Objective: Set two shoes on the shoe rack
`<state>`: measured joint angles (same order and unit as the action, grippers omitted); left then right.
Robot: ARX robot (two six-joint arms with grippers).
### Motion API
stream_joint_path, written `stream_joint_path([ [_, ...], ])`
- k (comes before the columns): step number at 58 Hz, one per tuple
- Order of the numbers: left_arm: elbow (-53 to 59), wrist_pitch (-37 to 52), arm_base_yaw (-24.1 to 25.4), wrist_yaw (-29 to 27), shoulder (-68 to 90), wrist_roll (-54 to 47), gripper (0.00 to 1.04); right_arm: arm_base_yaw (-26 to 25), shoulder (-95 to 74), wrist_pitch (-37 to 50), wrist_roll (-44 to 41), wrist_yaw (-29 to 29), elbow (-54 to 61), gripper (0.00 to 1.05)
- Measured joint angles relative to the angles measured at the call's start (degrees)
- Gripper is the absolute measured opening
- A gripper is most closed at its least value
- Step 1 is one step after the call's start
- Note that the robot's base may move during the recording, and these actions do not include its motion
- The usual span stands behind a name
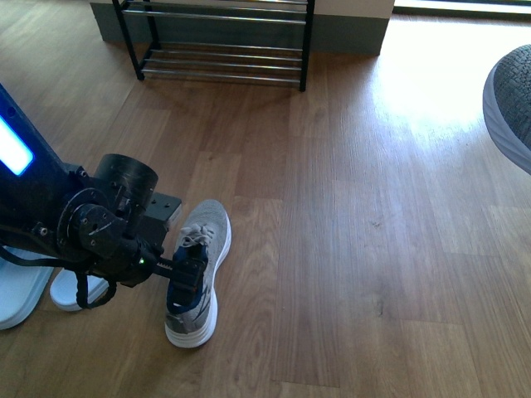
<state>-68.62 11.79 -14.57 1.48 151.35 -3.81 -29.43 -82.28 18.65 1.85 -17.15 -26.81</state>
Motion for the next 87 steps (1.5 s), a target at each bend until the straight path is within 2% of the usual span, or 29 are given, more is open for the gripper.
stream_joint_path([
  [22,-8.2,-6.2,-2.2,-2.0,6.1,-0.7,0.95,0.0,0.0,0.0,0.0,0.0,0.0,0.01],
  [59,-15.8,-10.3,-2.4,-3.0,12.0,-1.5,0.95,0.0,0.0,0.0,0.0,0.0,0.0,0.01],
  [75,-16.9,-10.4,-3.1,-3.0,13.0,-1.6,0.60,0.0,0.0,0.0,0.0,0.0,0.0,0.01],
  [87,-17.0,-10.7,-3.1,-4.3,13.3,-2.6,0.20,0.0,0.0,0.0,0.0,0.0,0.0,0.01],
])
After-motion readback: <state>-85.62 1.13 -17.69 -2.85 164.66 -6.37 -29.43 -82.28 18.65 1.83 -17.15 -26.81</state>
